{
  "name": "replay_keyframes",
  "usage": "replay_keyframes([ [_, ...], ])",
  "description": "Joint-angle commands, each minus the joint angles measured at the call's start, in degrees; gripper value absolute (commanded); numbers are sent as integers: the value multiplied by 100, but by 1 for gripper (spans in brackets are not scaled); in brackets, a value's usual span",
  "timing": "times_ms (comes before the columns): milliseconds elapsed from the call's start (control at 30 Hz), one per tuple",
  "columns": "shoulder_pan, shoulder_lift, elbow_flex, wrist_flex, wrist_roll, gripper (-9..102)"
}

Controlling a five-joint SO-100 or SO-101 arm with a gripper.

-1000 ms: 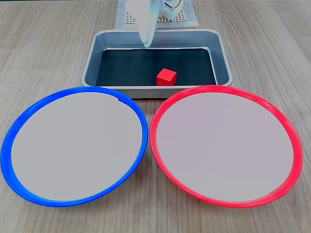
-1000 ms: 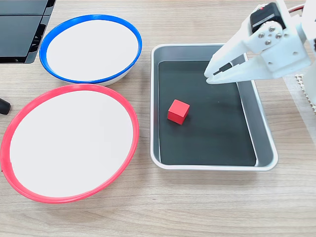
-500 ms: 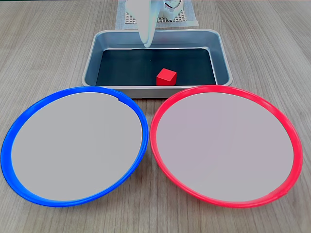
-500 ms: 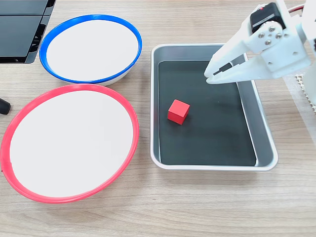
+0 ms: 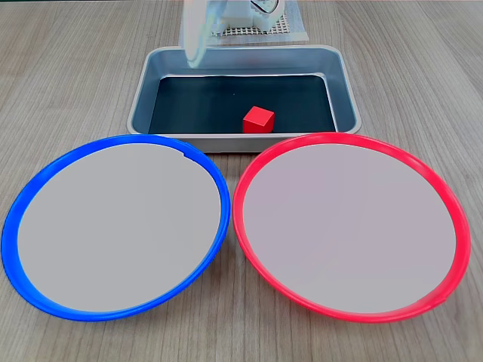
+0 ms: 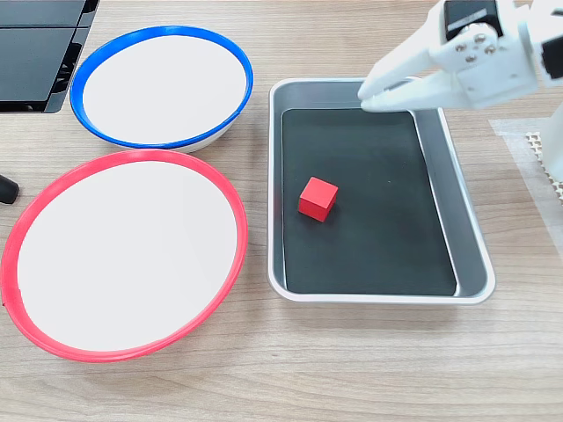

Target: Move a red block from tray to red dish

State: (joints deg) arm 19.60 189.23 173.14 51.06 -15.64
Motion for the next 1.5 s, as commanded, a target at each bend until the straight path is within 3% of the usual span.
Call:
replay_keyframes([
  [0, 466, 141, -35, -668, -1485, 3],
  [67, 483, -114, -316, -1072, -1802, 17],
  [133, 202, -396, -668, -1046, -2426, 13],
  [200, -70, -1327, -1354, -896, -2610, 0],
  [267, -255, -2021, -1837, -738, -2698, 0],
  [400, -879, -4052, -3322, 281, -3973, 0],
  [533, -1292, -6381, -5353, 1802, -5783, 0],
  [633, -1389, -7356, -6091, 2197, -6082, 3],
  [900, -1301, -8886, -6469, 1872, -6645, 24],
  [1067, -1327, -9308, -6416, 1872, -6645, 26],
  [1467, -1872, -9835, -6442, 1274, -5476, 26],
])
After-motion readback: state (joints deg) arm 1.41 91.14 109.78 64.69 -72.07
